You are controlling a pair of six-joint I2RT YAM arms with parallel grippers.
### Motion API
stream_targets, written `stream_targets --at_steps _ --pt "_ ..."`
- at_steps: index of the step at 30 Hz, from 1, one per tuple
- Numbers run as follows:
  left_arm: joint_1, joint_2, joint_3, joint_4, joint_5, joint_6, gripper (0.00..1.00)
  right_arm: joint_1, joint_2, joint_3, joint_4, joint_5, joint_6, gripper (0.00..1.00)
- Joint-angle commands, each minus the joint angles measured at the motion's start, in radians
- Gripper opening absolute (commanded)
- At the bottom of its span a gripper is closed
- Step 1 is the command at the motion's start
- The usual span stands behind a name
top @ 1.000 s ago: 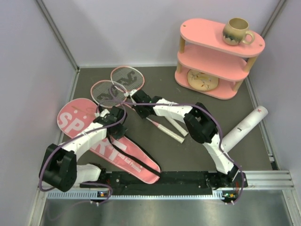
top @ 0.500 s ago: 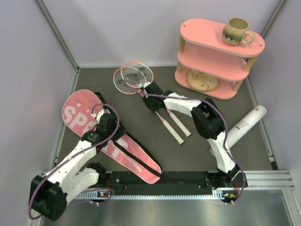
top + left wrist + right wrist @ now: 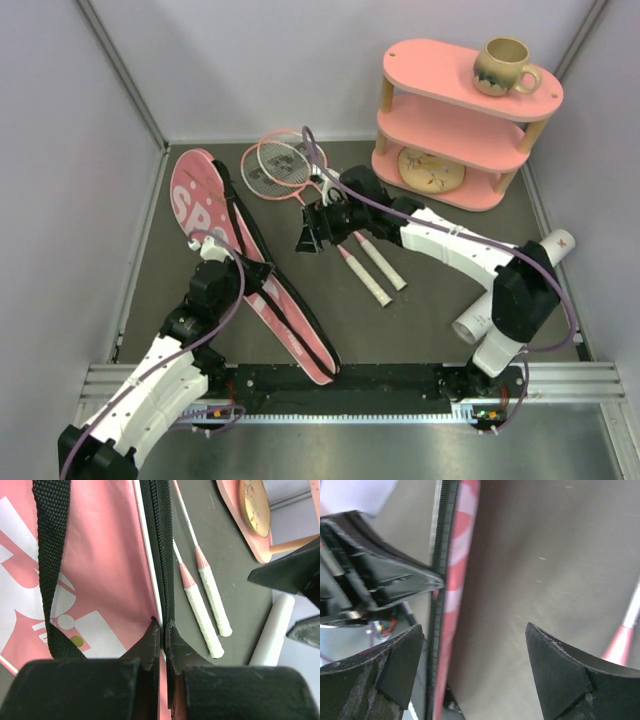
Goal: Pack up the badminton gear
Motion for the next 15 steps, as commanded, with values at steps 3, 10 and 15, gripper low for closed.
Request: stream_targets --at_steps 3,10,15 --pt "0.004 -0.064 -0.056 0.129 0.04 0.012 0.0 0.045 0.043 -0.054 0.31 -0.183 0.214 0.74" --pt "0.004 -0.111 -0.062 0.094 0.048 0.026 0.0 0.06 0.211 0.086 0.386 -0.17 0.304 0.57" --pt "0.004 -0.163 -0.085 0.085 0.057 0.031 0.0 0.088 0.279 0.163 0.35 -0.141 0.278 0.55"
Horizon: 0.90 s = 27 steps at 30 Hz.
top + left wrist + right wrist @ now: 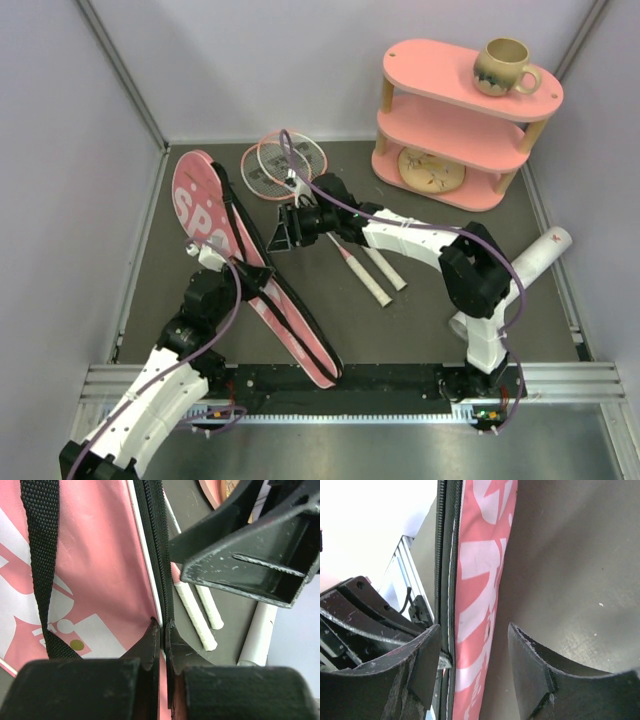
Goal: Pack up the badminton gear
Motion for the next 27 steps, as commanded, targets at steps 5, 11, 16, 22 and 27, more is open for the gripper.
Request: stream_targets --at_steps 5,11,16,22,27 --pt "0.004 -0.073 -0.033 0.049 0.026 0.024 0.0 0.059 0.084 0.173 -0.019 0.046 -0.043 0.51" --pt "0.004 -0.112 -0.047 0.055 0.043 0.025 0.0 0.086 0.113 0.226 -0.088 0.12 -0.108 0.44" --pt "0.005 -0.153 -0.064 0.041 0.037 0.022 0.0 0.083 0.098 0.23 -0.086 0.091 -0.099 0.45" --pt "0.004 -0.168 -0.07 0.031 0.034 0.015 0.0 0.063 0.072 0.254 -0.082 0.063 -0.063 0.61" --pt "0.004 -0.181 -0.069 0.02 0.034 0.015 0.0 0.039 0.095 0.285 -0.101 0.079 -0.066 0.58"
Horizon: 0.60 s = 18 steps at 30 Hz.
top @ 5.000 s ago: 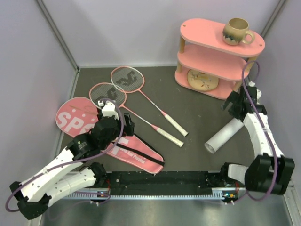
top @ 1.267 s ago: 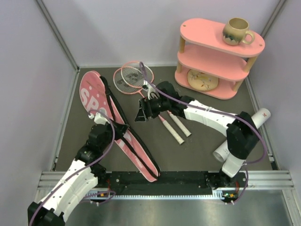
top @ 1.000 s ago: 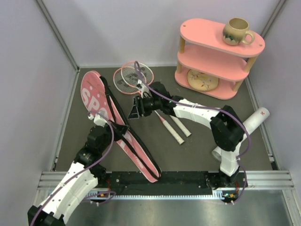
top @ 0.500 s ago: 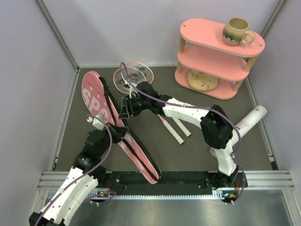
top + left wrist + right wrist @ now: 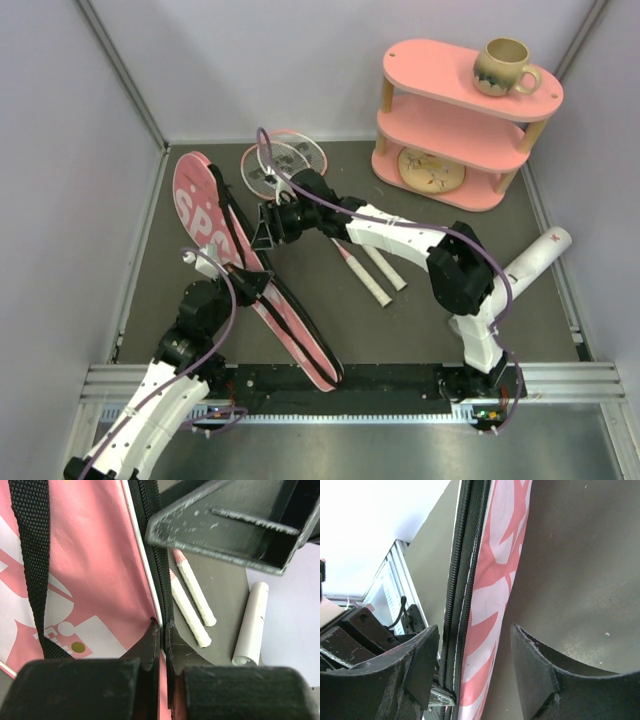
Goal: Pack up the badminton gear
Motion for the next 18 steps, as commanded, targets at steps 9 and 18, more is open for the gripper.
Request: stream_targets --at_steps 9,18 --pt "0.004 -0.043 -0.002 0.026 0.005 0.012 0.0 -0.027 0.051 0.137 -0.022 -0.015 -0.029 0.45" --pt "0.004 -0.036 0.0 0.037 0.007 0.012 0.0 0.009 0.072 0.136 -0.057 0.022 -0.106 0.41"
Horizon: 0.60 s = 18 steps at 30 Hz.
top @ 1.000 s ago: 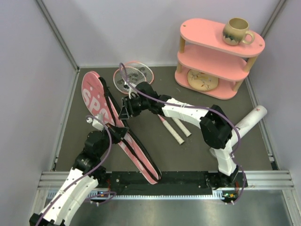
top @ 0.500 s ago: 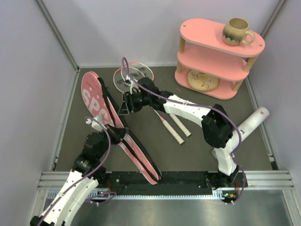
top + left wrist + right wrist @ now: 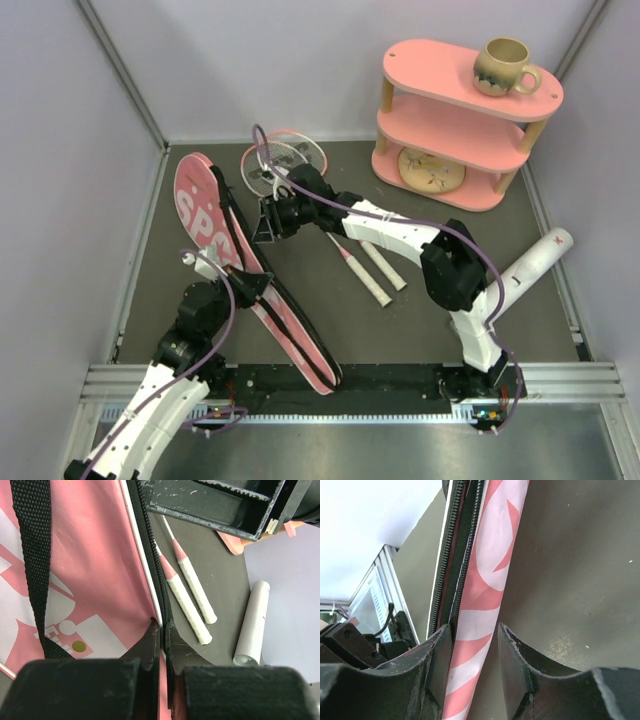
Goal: Pack up the badminton gear
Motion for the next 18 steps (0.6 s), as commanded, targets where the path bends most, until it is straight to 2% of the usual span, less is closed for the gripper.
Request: stream_targets --at_steps 1,7,13,18 --pt "0.004 -0.006 0.0 0.072 0.008 0.012 0.0 0.028 0.015 0.04 -0.025 0.004 -0.066 0.41" --pt "0.004 0.0 0.001 0.09 0.002 0.015 0.0 0.055 -0.031 -0.012 -0.045 -0.006 -0.116 0.45" --pt "0.004 0.02 0.012 0.095 0.001 0.023 0.0 0.078 -0.102 -0.109 -0.044 -0.069 -0.158 0.55" --pt "0.004 0.019 0.013 0.096 -0.001 0.026 0.0 0.078 -0.137 -0.193 -0.016 -0.111 -0.167 0.59"
